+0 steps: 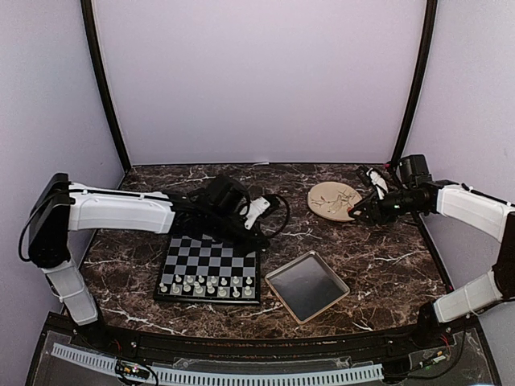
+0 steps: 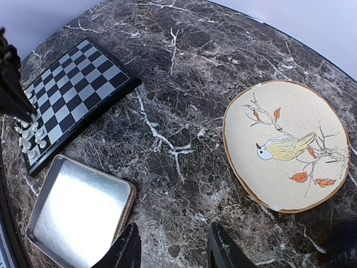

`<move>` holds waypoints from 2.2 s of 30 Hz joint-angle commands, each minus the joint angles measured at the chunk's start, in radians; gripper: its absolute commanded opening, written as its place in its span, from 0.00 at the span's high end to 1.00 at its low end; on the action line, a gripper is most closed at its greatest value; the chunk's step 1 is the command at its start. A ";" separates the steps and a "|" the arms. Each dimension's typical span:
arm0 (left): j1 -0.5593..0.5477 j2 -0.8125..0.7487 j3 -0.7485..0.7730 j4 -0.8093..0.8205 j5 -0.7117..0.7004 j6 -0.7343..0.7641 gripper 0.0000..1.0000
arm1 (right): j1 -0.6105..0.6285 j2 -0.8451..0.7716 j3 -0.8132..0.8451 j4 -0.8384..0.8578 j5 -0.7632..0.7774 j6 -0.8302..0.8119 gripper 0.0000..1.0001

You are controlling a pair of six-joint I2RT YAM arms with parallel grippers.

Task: Set up the chess pieces on the board
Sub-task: Place the pawn on the chessboard, then pick up the pawn from the chessboard.

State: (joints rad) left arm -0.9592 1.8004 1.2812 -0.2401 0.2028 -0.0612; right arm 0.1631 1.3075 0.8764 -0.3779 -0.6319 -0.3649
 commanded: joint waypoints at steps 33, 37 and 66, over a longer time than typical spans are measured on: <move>0.209 -0.071 -0.529 0.691 -0.012 -0.159 0.83 | -0.005 0.110 0.012 -0.016 -0.026 -0.022 0.58; 0.209 -0.084 -0.525 0.653 -0.010 -0.163 0.80 | -0.004 0.113 0.014 -0.016 -0.028 -0.023 0.58; 0.208 0.050 -0.012 -0.209 0.007 -0.073 0.70 | -0.005 0.087 -0.004 0.003 -0.036 -0.042 0.58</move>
State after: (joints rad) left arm -0.7547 1.8294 1.2274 -0.3611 0.1848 -0.1493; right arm 0.1627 1.4139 0.8768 -0.3969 -0.6514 -0.3920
